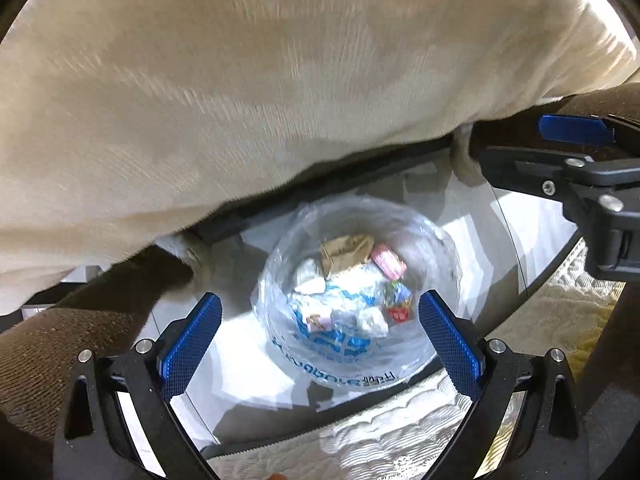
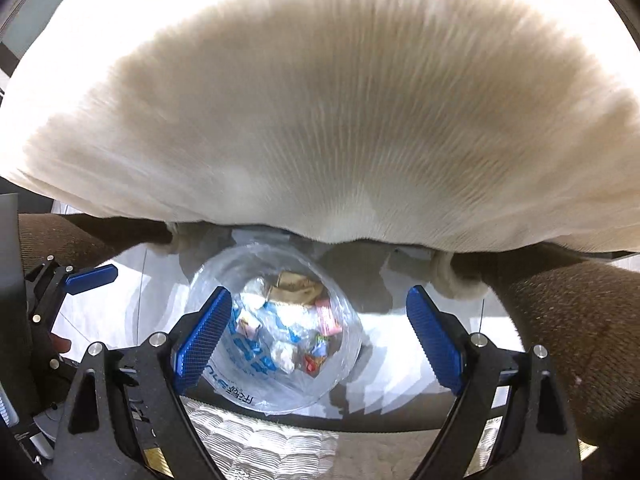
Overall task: Collect trash
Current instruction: 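Raise both open tools back over the bed toward the cup and packet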
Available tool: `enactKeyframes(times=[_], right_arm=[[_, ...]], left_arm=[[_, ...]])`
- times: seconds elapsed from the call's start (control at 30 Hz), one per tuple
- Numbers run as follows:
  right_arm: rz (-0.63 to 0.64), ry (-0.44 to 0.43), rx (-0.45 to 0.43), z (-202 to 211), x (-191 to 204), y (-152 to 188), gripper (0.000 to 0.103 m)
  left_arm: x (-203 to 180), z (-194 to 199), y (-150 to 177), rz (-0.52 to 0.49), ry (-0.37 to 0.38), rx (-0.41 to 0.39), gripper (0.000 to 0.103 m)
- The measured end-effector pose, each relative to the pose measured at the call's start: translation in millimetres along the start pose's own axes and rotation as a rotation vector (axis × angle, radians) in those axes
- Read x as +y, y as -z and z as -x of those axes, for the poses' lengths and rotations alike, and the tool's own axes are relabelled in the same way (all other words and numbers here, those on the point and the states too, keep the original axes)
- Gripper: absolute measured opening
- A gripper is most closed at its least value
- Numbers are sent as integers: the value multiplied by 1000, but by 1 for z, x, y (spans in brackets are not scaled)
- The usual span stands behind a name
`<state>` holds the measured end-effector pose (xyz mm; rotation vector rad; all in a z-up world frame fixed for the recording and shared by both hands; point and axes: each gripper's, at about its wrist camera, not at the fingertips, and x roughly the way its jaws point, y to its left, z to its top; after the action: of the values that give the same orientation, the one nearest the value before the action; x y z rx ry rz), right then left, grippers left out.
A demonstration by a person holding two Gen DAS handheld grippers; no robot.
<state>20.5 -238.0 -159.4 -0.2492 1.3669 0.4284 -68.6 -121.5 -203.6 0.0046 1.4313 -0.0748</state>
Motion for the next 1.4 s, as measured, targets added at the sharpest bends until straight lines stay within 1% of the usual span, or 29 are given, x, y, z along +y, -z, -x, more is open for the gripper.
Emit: enactKeyframes(times=[0.17,0.37,0.53,0.77,0.87,0.97,1.07,1.17,1.23,1.33,1.4], right_arm=[[10,-4,-67,22,3,-1,88],[50,7,-149,48,9,-2,88],[77,2,-222,68,15,-6,88],[120,-19,-352,103,19,-17,88],[147,-13,-404,114,20,-25,88],[145,-29,-440,123,17,-40,88],[139,-60,-451,131,14,-57,88],[147,-71,-450,131,10,-77,88],[147,-65,-447,128,8,-90,88],[149,-63,-442,124,5,-113,88],[162,-49,-447,122,4,-126,88]], left_arm=[[0,14,0,10,16,-52,97],[1,36,2,21,19,-141,97],[1,56,3,28,16,-235,97],[9,83,1,58,16,-358,97],[16,99,1,66,42,-422,97],[25,115,-2,67,58,-492,97],[36,127,-11,62,50,-543,97],[50,134,-24,64,40,-571,97],[58,142,-35,66,16,-595,97],[73,153,-53,54,31,-625,97],[83,155,-66,40,26,-633,97]])
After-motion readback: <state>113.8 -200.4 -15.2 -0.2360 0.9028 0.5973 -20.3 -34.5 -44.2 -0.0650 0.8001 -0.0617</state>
